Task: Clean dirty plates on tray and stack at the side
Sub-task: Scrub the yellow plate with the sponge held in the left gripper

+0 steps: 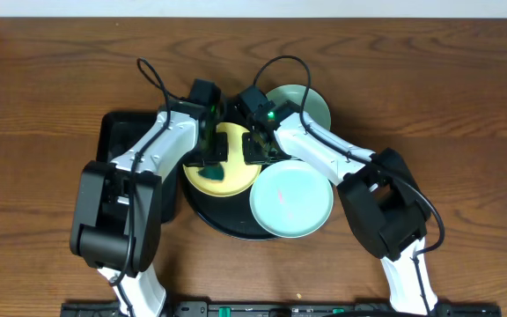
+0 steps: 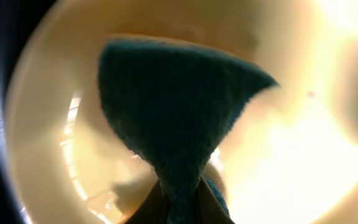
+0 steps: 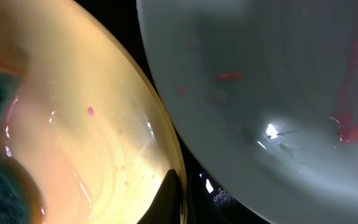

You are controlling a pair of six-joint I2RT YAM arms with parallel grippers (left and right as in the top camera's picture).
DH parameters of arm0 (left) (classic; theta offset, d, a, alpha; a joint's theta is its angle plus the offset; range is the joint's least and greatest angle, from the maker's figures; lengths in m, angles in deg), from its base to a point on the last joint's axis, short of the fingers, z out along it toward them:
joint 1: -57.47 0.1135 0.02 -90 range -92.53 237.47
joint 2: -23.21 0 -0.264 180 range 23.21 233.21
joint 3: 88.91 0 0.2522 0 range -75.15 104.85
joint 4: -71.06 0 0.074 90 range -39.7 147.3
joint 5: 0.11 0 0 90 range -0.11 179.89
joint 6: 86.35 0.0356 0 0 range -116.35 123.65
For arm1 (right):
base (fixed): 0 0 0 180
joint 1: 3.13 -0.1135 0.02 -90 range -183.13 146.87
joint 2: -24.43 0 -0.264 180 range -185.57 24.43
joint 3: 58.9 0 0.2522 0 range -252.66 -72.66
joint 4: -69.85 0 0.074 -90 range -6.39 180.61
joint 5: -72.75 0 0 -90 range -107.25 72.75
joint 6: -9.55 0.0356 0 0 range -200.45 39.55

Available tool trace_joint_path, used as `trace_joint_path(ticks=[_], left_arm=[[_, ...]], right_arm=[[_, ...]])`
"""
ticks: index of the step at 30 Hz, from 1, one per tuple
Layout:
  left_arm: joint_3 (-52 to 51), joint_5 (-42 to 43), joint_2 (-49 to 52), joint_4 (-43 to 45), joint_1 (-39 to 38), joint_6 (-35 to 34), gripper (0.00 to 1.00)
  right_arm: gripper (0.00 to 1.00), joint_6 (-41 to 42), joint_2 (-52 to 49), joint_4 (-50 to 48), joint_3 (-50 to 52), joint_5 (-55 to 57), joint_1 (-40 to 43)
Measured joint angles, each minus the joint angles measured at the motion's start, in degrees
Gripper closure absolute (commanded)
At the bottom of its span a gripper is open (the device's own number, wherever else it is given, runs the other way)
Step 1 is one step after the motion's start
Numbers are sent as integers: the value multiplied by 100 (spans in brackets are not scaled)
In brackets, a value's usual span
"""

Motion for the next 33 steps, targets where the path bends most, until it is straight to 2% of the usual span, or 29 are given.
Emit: trace_joint_path(ticks=[2,4,6,10,14,18,23,26,29,33], left_arm=[[-2,101,0,68,4,151,92],[-2,13,0,127,2,0,93],[-2,-315,0,114,-15,-494,93],[-2,-1419,0,-114,-116,-1921,93],[-2,-1729,0,-173,-127,-2347,93],[-2,-1436,0,-101,-107,-1888,92],[-2,68,0,179,74,-472,93],[-7,940,9,396,52,17,92],[-7,1397,33,643,9,166,93],[-7,1314,35,704,127,-164,93]], right_arm=[[99,2,0,2,0,0,0],[98,2,0,9,0,0,0],[99,2,0,17,0,0,0],[98,2,0,20,0,2,0],[98,2,0,11,0,-2,0],[98,2,0,11,0,-4,0],[98,2,0,13,0,-2,0],[99,2,0,13,0,-4,0],[99,2,0,15,0,-22,0],[99,2,0,13,0,-26,0]])
